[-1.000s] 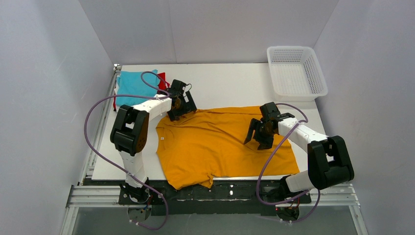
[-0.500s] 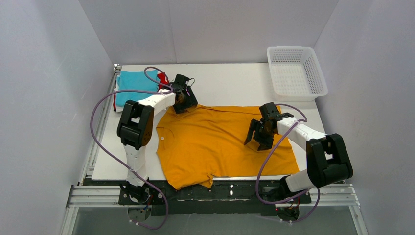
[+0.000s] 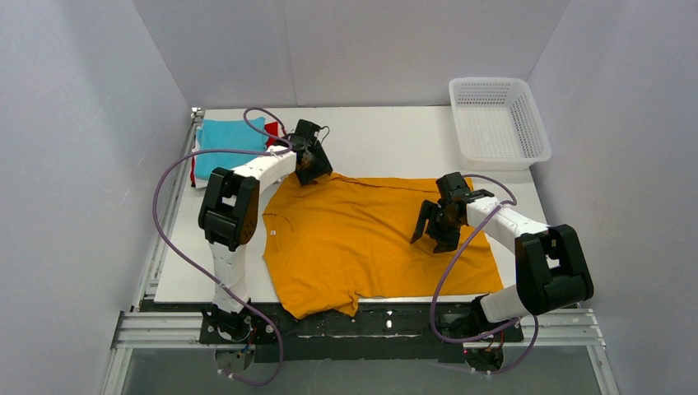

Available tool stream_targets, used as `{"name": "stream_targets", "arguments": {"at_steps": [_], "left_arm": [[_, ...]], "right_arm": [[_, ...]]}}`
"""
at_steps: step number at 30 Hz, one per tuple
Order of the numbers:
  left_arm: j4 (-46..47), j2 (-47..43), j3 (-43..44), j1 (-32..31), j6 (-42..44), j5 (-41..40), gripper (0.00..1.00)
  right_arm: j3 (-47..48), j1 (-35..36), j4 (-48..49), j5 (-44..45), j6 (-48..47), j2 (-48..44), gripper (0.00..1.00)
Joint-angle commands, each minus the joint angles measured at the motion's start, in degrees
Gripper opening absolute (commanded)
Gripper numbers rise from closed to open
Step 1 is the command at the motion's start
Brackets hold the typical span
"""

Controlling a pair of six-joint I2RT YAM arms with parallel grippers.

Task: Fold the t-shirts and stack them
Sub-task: Flatten out the tshirt

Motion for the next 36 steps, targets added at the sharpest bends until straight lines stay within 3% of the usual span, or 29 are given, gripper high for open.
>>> {"name": "stream_targets", "arguments": {"at_steps": [1,8,16,19,24,27,29,30,31,34,36], "left_arm": [[-6.2,2.8,3.9,-0.3,1.1,0.0,0.51],[-8.8,4.8,5.1,-0.6,1.8,1.8,0.47],[-5.7,1.9,1.7,-0.6,2.4,1.8,0.00],[-5.9,1.4,3.0,-0.6,3.6,1.6,0.00],[-12.3,7.8,16.4,-0.5,9.6,-2.0,0.00],[-13.9,18.2,32.0,-0.2,14.0,-5.0,0.01],[-16.1,30.9,48.3,0.1,18.3,-6.5,0.10],[-21.4,36.5,62.6,0.4,18.8,-4.3,0.36],[-21.9,37.7,65.8,0.5,18.8,-1.9,0.93],[-10.0,28.8,50.5,0.4,18.9,-2.4,0.98],[-8.1,23.8,46.0,0.4,20.1,-2.9,0.98]], "right_arm": [[0.2,0.2,-0.7,1.9,-0.5,0.5,0.78],[0.4,0.2,-0.9,2.0,-0.7,0.8,0.78],[0.5,0.2,-1.1,2.5,-0.8,1.1,0.78],[0.7,0.2,-1.2,2.4,-0.8,1.2,0.78],[1.1,0.2,-1.9,2.9,-1.3,1.2,0.78],[1.4,0.2,-2.3,2.9,-1.3,0.8,0.78],[1.4,0.2,-2.2,2.8,-1.1,0.1,0.78],[1.5,0.2,-2.3,2.9,-0.9,-0.2,0.78],[1.6,0.2,-2.5,2.9,-0.8,-0.4,0.78],[1.6,0.2,-2.7,3.2,-0.4,-0.9,0.78],[1.7,0.2,-2.9,3.6,-0.3,-1.0,0.78]]}}
